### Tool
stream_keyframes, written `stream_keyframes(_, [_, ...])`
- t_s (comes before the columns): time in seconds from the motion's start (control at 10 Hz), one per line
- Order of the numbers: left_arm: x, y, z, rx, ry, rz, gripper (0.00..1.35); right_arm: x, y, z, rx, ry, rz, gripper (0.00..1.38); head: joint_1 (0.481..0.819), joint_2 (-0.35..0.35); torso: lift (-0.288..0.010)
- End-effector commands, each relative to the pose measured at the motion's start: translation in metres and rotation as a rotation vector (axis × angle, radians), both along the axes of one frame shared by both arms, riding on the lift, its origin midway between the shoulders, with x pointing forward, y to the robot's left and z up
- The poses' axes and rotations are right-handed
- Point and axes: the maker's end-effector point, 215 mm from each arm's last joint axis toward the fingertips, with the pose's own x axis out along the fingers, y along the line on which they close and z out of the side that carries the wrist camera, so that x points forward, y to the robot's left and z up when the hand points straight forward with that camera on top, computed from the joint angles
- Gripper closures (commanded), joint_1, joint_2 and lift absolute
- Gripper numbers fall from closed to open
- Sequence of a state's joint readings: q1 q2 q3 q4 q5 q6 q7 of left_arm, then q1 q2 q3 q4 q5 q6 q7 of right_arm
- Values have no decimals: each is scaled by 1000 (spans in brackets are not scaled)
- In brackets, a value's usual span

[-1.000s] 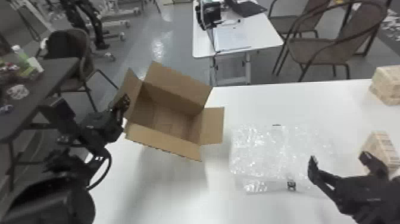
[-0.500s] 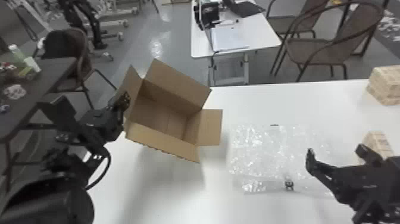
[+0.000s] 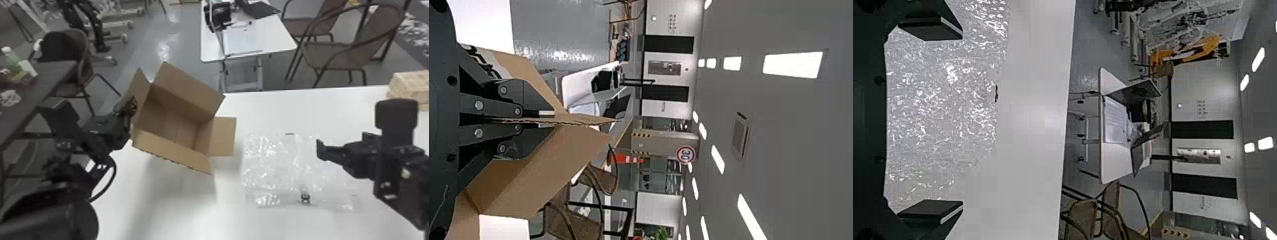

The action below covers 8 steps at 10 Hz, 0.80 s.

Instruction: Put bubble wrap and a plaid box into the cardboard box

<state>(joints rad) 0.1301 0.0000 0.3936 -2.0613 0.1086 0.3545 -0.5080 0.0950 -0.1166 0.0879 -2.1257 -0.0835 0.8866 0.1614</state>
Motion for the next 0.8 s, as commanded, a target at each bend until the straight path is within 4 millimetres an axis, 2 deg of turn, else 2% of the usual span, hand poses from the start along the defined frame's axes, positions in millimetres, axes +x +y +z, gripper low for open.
stream_keyframes(0.0, [4, -7, 2, 2, -4, -9, 1222, 10, 6, 2, -18, 102, 11, 101, 693, 181, -109])
stream_keyframes(0.3, [6, -13, 2, 13, -3, -7, 1223, 3, 17, -29, -10, 366, 11, 96, 690, 177, -109])
stream_keyframes(0.5, [11, -21, 6, 26, -8, -14, 1223, -5, 35, -52, -9, 510, 33, 94, 695, 182, -109])
stream_keyframes(0.7, [15, -29, 7, 29, -9, -21, 1223, 0, 46, -70, -32, 582, 54, 94, 695, 190, -109])
